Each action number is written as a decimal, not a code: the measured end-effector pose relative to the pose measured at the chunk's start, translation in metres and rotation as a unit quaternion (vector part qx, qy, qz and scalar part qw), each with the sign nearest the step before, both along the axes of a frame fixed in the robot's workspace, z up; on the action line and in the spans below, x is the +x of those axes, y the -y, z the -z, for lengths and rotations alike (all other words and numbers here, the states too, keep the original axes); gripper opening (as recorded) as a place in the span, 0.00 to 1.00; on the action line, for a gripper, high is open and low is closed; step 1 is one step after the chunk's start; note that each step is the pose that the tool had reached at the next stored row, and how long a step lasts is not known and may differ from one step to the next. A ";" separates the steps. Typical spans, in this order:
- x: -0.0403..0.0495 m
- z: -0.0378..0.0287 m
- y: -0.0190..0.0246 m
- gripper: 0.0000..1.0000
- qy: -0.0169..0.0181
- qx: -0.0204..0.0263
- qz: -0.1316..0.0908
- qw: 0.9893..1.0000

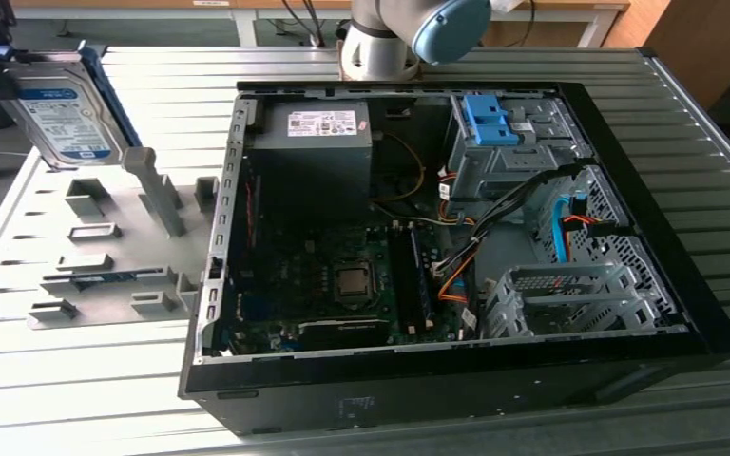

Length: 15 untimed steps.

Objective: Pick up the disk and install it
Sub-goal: 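Pick up the disk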

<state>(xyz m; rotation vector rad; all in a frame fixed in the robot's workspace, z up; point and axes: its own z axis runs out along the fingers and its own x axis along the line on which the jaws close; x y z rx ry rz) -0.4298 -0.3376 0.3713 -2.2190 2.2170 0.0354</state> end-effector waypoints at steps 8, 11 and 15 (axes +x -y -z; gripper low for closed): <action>0.0000 -0.0028 0.0000 0.36 0.000 0.000 0.000 1.000; 0.0000 -0.0037 0.0000 0.36 0.000 0.000 0.000 1.000; 0.0000 -0.0049 0.0000 0.36 0.000 0.000 0.000 1.000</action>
